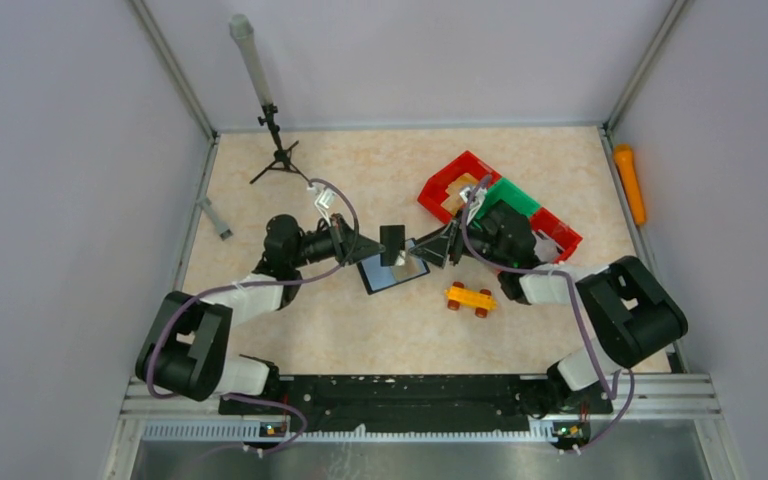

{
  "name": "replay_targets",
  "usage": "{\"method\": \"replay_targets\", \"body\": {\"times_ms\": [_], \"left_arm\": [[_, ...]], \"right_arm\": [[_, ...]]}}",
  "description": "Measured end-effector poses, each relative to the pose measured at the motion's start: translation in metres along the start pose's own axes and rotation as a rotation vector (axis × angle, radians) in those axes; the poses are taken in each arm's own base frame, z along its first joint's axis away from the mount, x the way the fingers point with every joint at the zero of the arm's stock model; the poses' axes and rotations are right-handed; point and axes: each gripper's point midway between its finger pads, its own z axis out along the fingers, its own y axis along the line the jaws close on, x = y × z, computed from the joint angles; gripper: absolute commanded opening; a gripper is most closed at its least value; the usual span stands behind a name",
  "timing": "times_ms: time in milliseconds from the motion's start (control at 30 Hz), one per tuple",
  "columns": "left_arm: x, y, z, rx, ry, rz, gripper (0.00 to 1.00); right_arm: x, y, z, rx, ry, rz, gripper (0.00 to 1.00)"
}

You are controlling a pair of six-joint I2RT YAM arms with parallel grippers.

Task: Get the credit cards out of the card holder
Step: Place the credit card in the storage box.

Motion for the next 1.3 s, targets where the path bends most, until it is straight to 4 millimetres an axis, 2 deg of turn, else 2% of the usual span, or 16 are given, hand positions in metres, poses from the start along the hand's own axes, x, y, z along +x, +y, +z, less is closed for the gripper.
{"method": "replay_targets", "body": {"times_ms": [100, 300, 400, 500, 567, 600, 633, 767, 867, 967, 1067, 1200, 1267, 1300], "left_arm": [[-0.004, -0.010, -0.001, 0.040, -0.012, 0.023, 0.00], [-0.003, -0.022, 0.001, 0.083, -0.009, 0.050, 0.00], [0.002, -0.029, 0.003, 0.109, 0.012, 0.058, 0.00], [0.006, -0.032, 0.005, 0.120, 0.025, 0.061, 0.00], [0.007, -0.033, 0.005, 0.124, 0.030, 0.063, 0.07], [0.007, -0.033, 0.005, 0.125, 0.030, 0.065, 0.17], [0.008, -0.033, 0.005, 0.124, 0.030, 0.066, 0.25], [0.010, -0.025, 0.006, 0.085, 0.035, 0.065, 0.46], [0.008, -0.009, 0.005, -0.020, 0.027, 0.067, 0.55], [-0.001, 0.011, -0.003, -0.184, -0.013, 0.095, 0.64], [-0.008, 0.022, -0.013, -0.297, -0.052, 0.130, 0.70], [-0.014, 0.036, -0.025, -0.413, -0.089, 0.146, 0.80], [-0.014, 0.046, -0.031, -0.476, -0.096, 0.139, 0.88], [-0.013, 0.051, -0.034, -0.508, -0.098, 0.133, 0.97]], "right_arm": [[0.000, 0.017, 0.001, -0.080, -0.010, -0.016, 0.55], [0.001, 0.034, 0.004, -0.152, -0.009, -0.032, 0.48], [0.000, 0.037, 0.003, -0.164, -0.014, -0.035, 0.38], [-0.002, 0.039, 0.003, -0.172, -0.022, -0.039, 0.22], [-0.003, 0.039, 0.003, -0.176, -0.026, -0.041, 0.09], [-0.003, 0.040, 0.003, -0.176, -0.027, -0.040, 0.00], [-0.003, 0.040, 0.003, -0.176, -0.027, -0.040, 0.00], [-0.001, 0.038, 0.004, -0.170, -0.022, -0.042, 0.00], [0.006, 0.022, 0.004, -0.089, 0.004, -0.044, 0.00], [0.011, -0.003, -0.001, 0.062, 0.039, -0.072, 0.00], [-0.001, -0.022, -0.005, 0.207, 0.048, -0.144, 0.00], [-0.031, -0.043, -0.009, 0.390, 0.068, -0.245, 0.00], [-0.046, -0.052, -0.014, 0.485, 0.092, -0.288, 0.00], [-0.052, -0.056, -0.016, 0.523, 0.102, -0.303, 0.00]]}}
